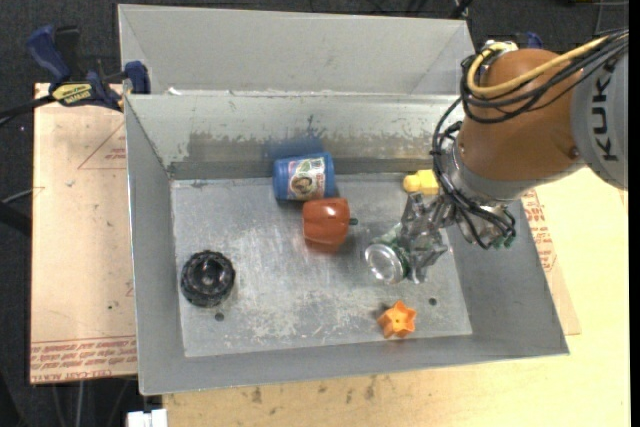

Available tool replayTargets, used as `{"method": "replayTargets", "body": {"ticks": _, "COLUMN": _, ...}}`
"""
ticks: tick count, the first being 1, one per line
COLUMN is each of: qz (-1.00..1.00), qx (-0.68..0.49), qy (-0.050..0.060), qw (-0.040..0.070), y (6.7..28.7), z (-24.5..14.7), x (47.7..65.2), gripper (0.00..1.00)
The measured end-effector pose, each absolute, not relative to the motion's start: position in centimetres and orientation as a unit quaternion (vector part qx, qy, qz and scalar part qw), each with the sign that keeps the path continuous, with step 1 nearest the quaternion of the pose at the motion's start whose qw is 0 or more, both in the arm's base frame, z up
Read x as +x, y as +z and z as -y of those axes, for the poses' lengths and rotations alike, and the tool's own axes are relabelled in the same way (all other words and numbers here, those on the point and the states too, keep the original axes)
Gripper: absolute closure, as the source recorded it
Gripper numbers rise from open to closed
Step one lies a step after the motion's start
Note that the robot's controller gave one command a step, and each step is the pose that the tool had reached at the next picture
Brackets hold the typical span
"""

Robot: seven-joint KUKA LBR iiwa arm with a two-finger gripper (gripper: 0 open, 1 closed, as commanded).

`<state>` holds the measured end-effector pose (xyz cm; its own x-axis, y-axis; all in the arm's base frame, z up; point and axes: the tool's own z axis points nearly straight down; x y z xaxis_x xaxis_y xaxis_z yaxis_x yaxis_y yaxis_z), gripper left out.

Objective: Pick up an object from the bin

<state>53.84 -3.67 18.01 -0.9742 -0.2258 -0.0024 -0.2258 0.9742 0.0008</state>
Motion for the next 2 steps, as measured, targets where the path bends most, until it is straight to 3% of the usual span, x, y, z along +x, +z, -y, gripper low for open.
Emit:
{"method": "replayTargets", "body": {"ticks": 1, "qz": -0.994, "qx": -0.114, "qy": 0.001, "qw": 0.001, "y": 18.0, "z": 3.7, "x": 53.8, "gripper": 1.00}}
{"method": "replayTargets", "body": {"ticks": 2, "qz": -0.995, "qx": -0.101, "qy": 0.001, "qw": -0.001, "y": 21.8, "z": 3.8, "x": 54.2, "gripper": 1.00}}
